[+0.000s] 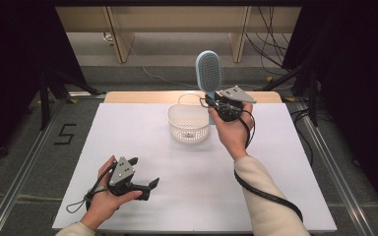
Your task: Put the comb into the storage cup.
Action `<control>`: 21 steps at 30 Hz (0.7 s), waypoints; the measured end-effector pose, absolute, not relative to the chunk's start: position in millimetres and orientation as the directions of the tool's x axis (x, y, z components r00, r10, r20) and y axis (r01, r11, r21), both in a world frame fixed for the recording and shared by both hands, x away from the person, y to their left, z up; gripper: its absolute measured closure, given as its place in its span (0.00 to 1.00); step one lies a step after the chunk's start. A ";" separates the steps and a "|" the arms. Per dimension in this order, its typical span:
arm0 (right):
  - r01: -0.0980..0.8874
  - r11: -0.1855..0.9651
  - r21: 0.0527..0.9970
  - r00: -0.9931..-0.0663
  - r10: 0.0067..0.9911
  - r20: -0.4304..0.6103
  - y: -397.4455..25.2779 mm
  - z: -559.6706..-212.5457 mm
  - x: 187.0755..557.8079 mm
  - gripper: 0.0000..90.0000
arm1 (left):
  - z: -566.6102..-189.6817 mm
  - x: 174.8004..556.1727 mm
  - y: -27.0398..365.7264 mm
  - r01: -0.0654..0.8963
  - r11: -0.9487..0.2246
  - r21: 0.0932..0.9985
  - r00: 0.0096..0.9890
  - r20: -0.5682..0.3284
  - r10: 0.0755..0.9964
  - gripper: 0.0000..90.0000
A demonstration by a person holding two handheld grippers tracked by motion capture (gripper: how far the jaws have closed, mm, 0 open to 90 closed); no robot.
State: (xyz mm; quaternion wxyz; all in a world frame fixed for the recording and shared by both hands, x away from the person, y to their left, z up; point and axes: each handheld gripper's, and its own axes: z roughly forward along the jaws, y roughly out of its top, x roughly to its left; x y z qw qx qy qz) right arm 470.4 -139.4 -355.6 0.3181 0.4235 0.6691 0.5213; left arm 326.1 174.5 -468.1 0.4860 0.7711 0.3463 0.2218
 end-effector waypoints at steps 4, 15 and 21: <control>0.235 0.097 0.967 -0.438 0.899 0.016 -138.9 -355.9 471.4 0.78 | -468.0 326.2 174.7 0.318 -0.287 0.903 0.661 0.005 0.750 0.00; 0.233 0.100 0.967 -0.438 0.899 0.013 -137.0 -355.3 474.6 0.78 | -468.2 326.2 174.7 0.318 -0.285 0.904 0.660 0.004 0.751 0.00; 0.234 0.102 0.967 -0.437 0.899 0.011 -136.0 -355.4 477.2 0.78 | -468.1 326.2 174.8 0.320 -0.285 0.903 0.660 0.003 0.751 0.00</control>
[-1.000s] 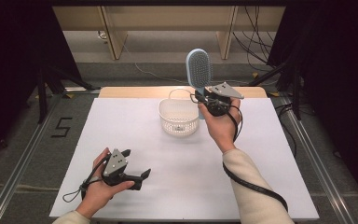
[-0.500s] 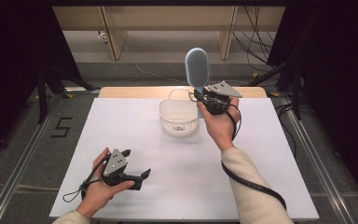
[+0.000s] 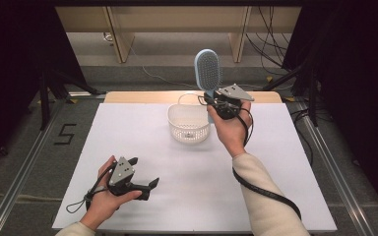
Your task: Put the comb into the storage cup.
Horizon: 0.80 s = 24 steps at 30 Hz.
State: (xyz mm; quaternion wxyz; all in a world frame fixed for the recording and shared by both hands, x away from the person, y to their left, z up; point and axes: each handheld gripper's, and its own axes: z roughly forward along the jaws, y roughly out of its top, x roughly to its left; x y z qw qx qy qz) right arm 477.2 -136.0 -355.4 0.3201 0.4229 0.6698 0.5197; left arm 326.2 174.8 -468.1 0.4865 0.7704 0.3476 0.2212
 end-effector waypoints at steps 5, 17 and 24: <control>0.235 0.104 0.966 -0.438 0.899 0.010 -134.3 -356.2 479.2 0.78 | -468.1 326.2 174.9 0.321 -0.284 0.903 0.660 0.002 0.751 0.00; 0.239 0.108 0.965 -0.441 0.898 0.009 -129.4 -356.3 483.7 0.78 | -468.2 326.2 175.0 0.321 -0.279 0.905 0.658 -0.002 0.753 0.00; 0.241 0.109 0.964 -0.442 0.897 0.009 -127.0 -356.3 486.5 0.78 | -468.2 326.2 175.3 0.322 -0.280 0.904 0.659 -0.001 0.752 0.00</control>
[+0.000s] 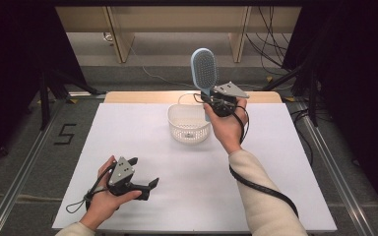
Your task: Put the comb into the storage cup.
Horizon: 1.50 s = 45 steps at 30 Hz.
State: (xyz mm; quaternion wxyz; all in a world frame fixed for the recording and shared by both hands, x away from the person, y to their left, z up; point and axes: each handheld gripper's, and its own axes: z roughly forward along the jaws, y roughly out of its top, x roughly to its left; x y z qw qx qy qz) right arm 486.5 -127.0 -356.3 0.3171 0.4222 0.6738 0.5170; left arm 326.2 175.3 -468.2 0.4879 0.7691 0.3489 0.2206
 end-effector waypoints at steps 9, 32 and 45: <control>0.242 0.111 0.964 -0.442 0.897 0.007 -125.6 -356.7 490.2 0.78 | -468.0 326.1 175.5 0.321 -0.279 0.905 0.659 -0.002 0.752 0.00; 0.246 0.117 0.962 -0.447 0.895 0.006 -117.4 -357.4 496.4 0.78 | -468.0 326.2 175.9 0.320 -0.279 0.906 0.659 -0.002 0.752 0.01; 0.247 0.118 0.962 -0.448 0.894 0.005 -115.7 -356.6 498.8 0.78 | -467.8 326.0 176.3 0.321 -0.279 0.905 0.659 -0.002 0.752 0.01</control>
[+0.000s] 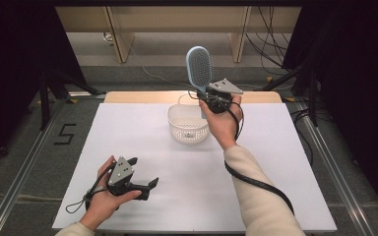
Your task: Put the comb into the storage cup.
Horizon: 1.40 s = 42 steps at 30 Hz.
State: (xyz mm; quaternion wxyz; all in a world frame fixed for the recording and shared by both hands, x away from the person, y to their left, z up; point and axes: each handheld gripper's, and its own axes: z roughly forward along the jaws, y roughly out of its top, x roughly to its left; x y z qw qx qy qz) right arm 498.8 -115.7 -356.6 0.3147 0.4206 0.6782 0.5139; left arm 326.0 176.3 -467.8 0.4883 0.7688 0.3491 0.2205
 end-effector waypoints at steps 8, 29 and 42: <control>0.243 0.122 0.962 -0.452 0.892 0.001 -113.5 -357.6 501.5 0.78 | -467.8 325.9 176.4 0.322 -0.278 0.905 0.658 -0.003 0.753 0.01; 0.238 0.124 0.963 -0.455 0.890 -0.002 -107.2 -355.7 505.0 0.78 | -467.6 325.8 176.9 0.321 -0.276 0.906 0.657 -0.003 0.754 0.01; 0.237 0.127 0.963 -0.456 0.890 -0.005 -104.7 -354.7 507.4 0.78 | -467.5 325.8 177.0 0.321 -0.275 0.906 0.658 -0.004 0.753 0.01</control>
